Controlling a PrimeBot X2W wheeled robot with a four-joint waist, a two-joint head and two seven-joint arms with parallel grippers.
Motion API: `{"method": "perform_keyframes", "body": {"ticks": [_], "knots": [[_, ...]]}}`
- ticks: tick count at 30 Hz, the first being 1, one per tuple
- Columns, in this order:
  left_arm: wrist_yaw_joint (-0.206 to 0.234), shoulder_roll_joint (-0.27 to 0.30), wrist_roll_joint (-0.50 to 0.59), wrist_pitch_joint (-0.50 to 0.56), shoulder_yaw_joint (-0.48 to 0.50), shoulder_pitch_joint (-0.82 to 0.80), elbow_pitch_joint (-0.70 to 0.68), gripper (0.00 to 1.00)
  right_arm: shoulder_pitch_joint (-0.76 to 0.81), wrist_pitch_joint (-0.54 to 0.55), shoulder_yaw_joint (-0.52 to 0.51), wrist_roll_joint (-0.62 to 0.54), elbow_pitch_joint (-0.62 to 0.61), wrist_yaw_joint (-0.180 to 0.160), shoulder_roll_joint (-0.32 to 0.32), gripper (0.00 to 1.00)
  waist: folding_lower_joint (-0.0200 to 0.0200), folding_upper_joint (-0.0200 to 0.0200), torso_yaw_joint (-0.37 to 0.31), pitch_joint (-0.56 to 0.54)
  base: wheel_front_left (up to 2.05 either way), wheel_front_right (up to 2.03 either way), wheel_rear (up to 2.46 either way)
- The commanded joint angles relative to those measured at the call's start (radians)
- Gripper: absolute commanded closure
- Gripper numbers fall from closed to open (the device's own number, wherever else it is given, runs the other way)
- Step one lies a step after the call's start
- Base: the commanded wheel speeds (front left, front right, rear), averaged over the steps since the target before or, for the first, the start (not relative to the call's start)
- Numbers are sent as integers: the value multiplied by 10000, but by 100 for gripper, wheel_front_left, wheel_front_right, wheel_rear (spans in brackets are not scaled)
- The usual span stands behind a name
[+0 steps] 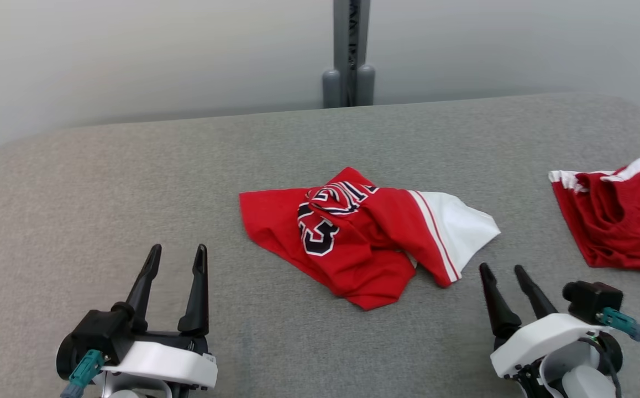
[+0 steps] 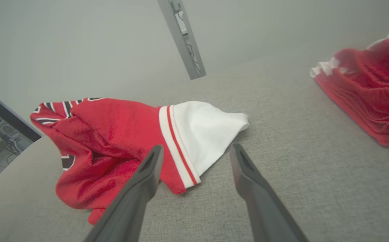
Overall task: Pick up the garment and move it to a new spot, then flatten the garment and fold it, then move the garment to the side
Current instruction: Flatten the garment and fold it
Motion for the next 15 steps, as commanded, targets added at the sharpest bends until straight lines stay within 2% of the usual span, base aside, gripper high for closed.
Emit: {"method": "perform_keyframes", "body": {"ticks": [1,6,15], "knots": [[-59,26,117,-35,31,-176,26,0,-125,100,109,28,182,3,-78,0,0,0,181,91,0,0,0],[-177,-39,123,-35,82,-338,149,0,-804,212,694,171,1341,1,-238,0,0,0,601,195,0,0,0],[-323,-136,215,-35,165,-529,302,0,-1658,265,895,410,3082,1,-70,0,0,0,1070,361,0,0,0]]}}
